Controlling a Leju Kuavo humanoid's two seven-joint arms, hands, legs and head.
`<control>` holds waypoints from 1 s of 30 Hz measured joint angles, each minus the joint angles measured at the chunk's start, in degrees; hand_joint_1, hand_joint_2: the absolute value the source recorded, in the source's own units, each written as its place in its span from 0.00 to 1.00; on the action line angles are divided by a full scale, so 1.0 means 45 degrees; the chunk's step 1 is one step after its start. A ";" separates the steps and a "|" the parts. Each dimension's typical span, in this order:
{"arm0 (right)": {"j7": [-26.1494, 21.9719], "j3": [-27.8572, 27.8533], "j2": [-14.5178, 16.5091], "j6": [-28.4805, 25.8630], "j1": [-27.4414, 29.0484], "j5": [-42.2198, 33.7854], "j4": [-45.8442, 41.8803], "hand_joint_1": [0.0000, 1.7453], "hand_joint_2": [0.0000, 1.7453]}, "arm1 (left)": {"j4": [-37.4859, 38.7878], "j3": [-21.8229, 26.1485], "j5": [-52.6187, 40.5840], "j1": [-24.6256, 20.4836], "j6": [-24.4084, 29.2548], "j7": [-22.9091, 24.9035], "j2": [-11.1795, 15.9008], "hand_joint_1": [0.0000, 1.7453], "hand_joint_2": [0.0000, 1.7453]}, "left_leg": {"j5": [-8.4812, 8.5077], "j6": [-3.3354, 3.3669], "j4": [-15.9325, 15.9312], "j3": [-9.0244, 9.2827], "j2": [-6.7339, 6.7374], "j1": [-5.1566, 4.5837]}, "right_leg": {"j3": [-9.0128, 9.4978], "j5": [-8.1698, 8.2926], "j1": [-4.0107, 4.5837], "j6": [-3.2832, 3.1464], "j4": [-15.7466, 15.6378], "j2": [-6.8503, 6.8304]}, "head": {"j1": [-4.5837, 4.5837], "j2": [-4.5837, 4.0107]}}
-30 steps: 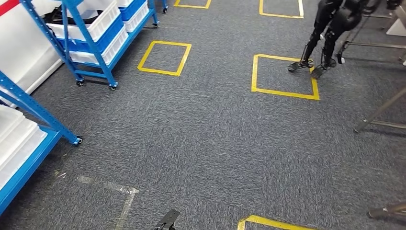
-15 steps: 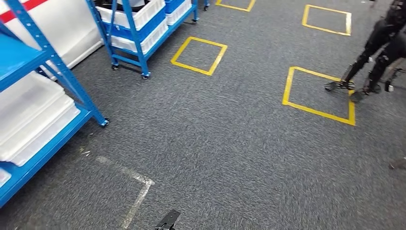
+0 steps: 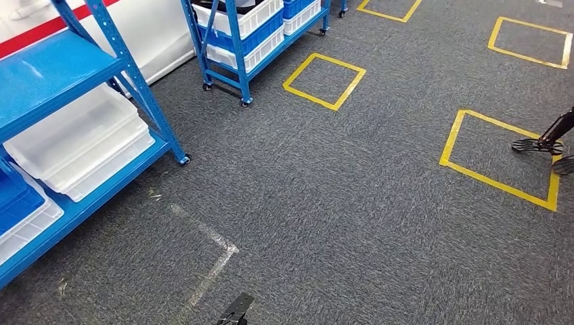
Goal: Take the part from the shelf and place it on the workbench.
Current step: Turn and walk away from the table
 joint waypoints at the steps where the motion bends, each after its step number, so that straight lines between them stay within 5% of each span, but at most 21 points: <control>1: -0.0001 0.0000 -0.0004 0.0004 -0.0005 0.0000 0.0001 0.00 0.00 | 0.0000 -0.0011 0.0006 0.0012 -0.0021 0.0010 0.0001 0.00 0.00 | 0.0326 -0.0004 -0.0862 0.0483 0.0311 -0.0040 | 0.0065 -0.0072 0.0021 0.0078 0.0020 -0.0101 | -0.0013 0.0000; 4: -0.0006 0.0004 -0.0017 0.0038 -0.0023 0.0000 0.0005 0.00 0.00 | -0.0001 -0.0049 0.0010 -0.0016 -0.0073 0.0005 -0.0013 0.00 0.00 | 0.0480 0.0221 -0.2050 0.1061 0.0817 -0.0176 | 0.0169 -0.0234 0.0182 0.0298 0.0070 -0.0443 | 0.0013 0.0000; 6: -0.0007 0.0005 -0.0026 0.0069 -0.0031 0.0000 0.0006 0.00 0.00 | -0.0001 -0.0062 0.0016 0.0010 -0.0094 -0.0004 -0.0021 0.00 0.00 | 0.0470 0.0418 -0.2095 0.1027 0.0506 -0.0149 | 0.0244 -0.0323 0.0188 0.0404 0.0052 -0.0654 | 0.0060 0.0000; 8: -0.0034 0.0007 -0.0034 0.0098 -0.0055 0.0001 0.0007 0.00 0.00 | 0.0000 -0.0068 0.0030 0.0034 -0.0120 -0.0018 -0.0019 0.00 0.00 | 0.0490 0.0580 -0.2155 0.1074 0.0189 -0.0112 | 0.0085 -0.0725 0.0119 0.0502 0.0557 -0.0185 | 0.0126 0.0000; 10: -0.0070 0.0013 -0.0038 0.0115 -0.0092 0.0006 0.0006 0.00 0.00 | 0.0000 -0.0072 0.0042 0.0000 -0.0149 -0.0046 -0.0028 0.00 0.00 | 0.0496 0.0693 -0.2177 0.1097 -0.0108 -0.0113 | -0.0623 -0.1453 0.0104 0.0517 0.2051 0.0534 | 0.0238 0.0000; 12: -0.0090 0.0023 -0.0038 0.0120 -0.0129 0.0017 0.0005 0.00 0.00 | 0.0000 -0.0074 0.0063 -0.0013 -0.0168 -0.0067 -0.0034 0.00 0.00 | 0.0478 0.0755 -0.2164 0.1110 -0.0451 -0.0156 | -0.1426 -0.1828 0.0149 0.0474 0.3493 0.0757 | 0.0276 0.0000; 14: -0.0101 0.0036 -0.0039 0.0129 -0.0152 0.0024 0.0005 0.00 0.00 | 0.0000 -0.0077 0.0094 0.0008 -0.0170 -0.0065 -0.0029 0.00 0.00 | 0.0456 0.0778 -0.2141 0.1161 -0.0847 -0.0194 | -0.1540 -0.1260 0.0196 0.0367 0.3321 0.0846 | 0.0274 0.0000; 17: -0.0084 0.0058 -0.0038 0.0157 -0.0120 0.0024 0.0008 0.00 0.00 | 0.0000 -0.0083 0.0097 0.0001 -0.0131 -0.0009 -0.0038 0.00 0.00 | 0.0431 0.0735 -0.2102 0.1192 -0.1401 -0.0226 | -0.0782 0.0088 0.0210 0.0131 0.1061 0.1605 | 0.0270 0.0000; 19: -0.0045 0.0067 -0.0032 0.0156 -0.0097 0.0024 0.0012 0.00 0.00 | 0.0000 -0.0092 0.0080 -0.0007 -0.0041 0.0017 -0.0041 0.00 0.00 | 0.0470 0.0631 -0.2098 0.1090 -0.1672 -0.0200 | -0.0544 0.0184 0.0227 0.0085 0.0426 0.1959 | 0.0288 0.0000; 21: -0.0003 0.0072 -0.0010 0.0147 -0.0112 0.0024 0.0007 0.00 0.00 | 0.0001 -0.0114 0.0057 0.0026 0.0046 0.0022 -0.0028 0.00 0.00 | 0.0517 0.0491 -0.2131 0.1003 -0.1889 -0.0162 | -0.0449 0.0195 0.0206 0.0054 0.0263 0.1731 | 0.0313 0.0000; 24: 0.0090 0.0075 0.0030 0.0164 -0.0120 0.0088 0.0006 0.00 0.00 | 0.0001 -0.0146 0.0029 0.0059 0.0081 0.0032 0.0000 0.00 0.00 | -0.0003 0.0297 -0.1279 0.0595 -0.1070 -0.0229 | -0.0257 0.0254 0.0094 -0.0105 0.0044 0.1257 | 0.0230 0.0000; 25: 0.0120 0.0091 0.0030 0.0194 -0.0107 0.0203 0.0010 0.00 0.00 | 0.0000 -0.0152 0.0017 0.0035 0.0069 0.0046 -0.0002 0.00 0.00 | -0.0382 0.0230 -0.0506 0.0230 -0.0672 -0.0226 | -0.0217 0.0239 0.0113 -0.0143 0.0025 0.1070 | 0.0196 0.0000; 27: 0.0164 0.0192 0.0040 0.0278 -0.0084 0.0555 0.0015 0.00 0.00 | 0.0001 -0.0159 -0.0012 -0.0023 0.0036 0.0085 -0.0002 0.00 0.00 | -0.0990 0.0120 0.1076 -0.0557 -0.0353 -0.0163 | -0.0192 0.0196 0.0131 -0.0177 0.0032 0.0667 | 0.0164 0.0000; 28: 0.0175 0.0255 0.0039 0.0315 -0.0080 0.0712 0.0018 0.00 0.00 | 0.0002 -0.0163 -0.0018 -0.0042 0.0024 0.0111 0.0003 0.00 0.00 | -0.1032 0.0078 0.1455 -0.0742 -0.0289 -0.0132 | -0.0173 0.0169 0.0133 -0.0180 0.0036 0.0469 | 0.0166 0.0000; 30: 0.0187 0.0349 0.0040 0.0350 -0.0091 0.0862 0.0024 0.00 0.00 | 0.0002 -0.0168 -0.0017 -0.0037 0.0006 0.0156 0.0015 0.00 0.00 | -0.0401 0.0053 0.0616 -0.0251 -0.0153 -0.0097 | -0.0098 0.0102 0.0125 -0.0141 0.0045 0.0154 | 0.0164 0.0000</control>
